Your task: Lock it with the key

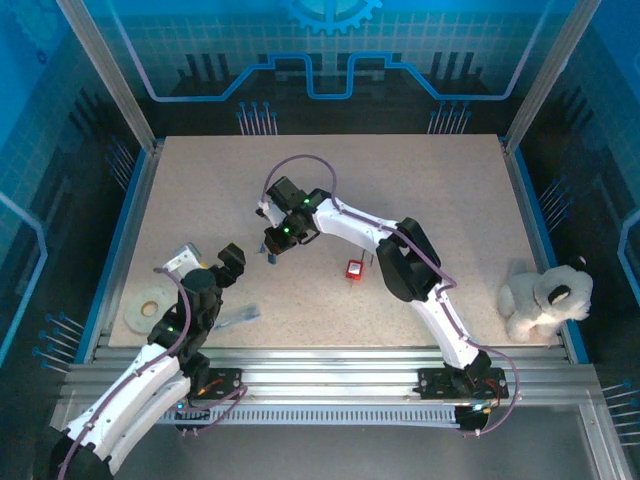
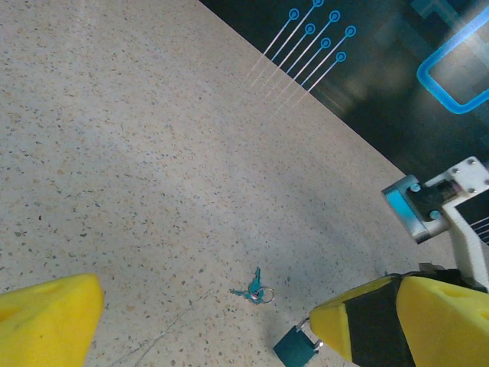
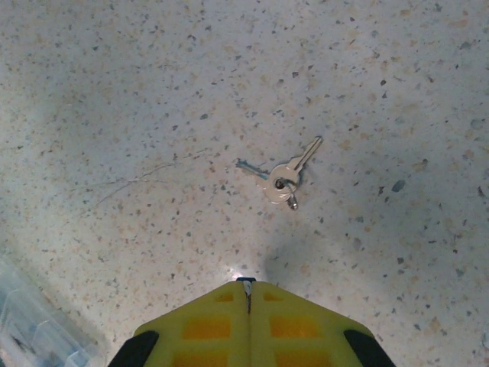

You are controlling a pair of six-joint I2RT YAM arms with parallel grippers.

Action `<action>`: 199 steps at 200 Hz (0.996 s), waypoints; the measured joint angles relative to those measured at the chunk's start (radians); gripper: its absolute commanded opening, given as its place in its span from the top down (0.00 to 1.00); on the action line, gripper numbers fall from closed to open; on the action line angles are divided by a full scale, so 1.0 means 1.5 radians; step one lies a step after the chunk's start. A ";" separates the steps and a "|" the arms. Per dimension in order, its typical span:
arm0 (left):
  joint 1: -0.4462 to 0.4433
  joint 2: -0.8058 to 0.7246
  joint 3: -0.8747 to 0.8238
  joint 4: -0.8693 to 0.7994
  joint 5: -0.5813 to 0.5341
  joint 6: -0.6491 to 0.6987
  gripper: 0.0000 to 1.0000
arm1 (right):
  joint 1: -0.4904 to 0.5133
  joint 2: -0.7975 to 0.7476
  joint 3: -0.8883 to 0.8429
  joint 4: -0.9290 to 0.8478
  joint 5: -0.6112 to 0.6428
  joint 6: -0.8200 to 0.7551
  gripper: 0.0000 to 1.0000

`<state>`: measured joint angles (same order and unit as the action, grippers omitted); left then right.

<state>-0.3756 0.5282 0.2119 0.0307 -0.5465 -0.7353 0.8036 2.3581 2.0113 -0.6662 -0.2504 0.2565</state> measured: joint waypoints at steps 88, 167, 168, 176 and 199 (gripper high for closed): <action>0.000 0.001 -0.002 0.001 0.000 0.000 0.01 | -0.013 0.062 0.085 -0.045 -0.020 -0.020 1.00; 0.000 0.005 -0.004 0.001 0.000 0.000 0.01 | -0.026 0.111 0.167 -0.093 -0.030 -0.043 0.99; 0.000 0.005 -0.004 0.001 0.000 0.000 0.01 | -0.026 0.111 0.168 -0.093 -0.030 -0.043 0.99; 0.000 0.005 -0.004 0.001 0.000 0.000 0.01 | -0.027 0.113 0.172 -0.096 -0.030 -0.046 0.97; 0.000 0.005 -0.004 0.002 0.000 0.000 0.01 | -0.029 0.117 0.183 -0.105 -0.030 -0.052 0.95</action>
<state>-0.3756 0.5358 0.2062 0.0338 -0.5461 -0.7353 0.7605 2.5332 2.2856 -0.8234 -0.2958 0.1780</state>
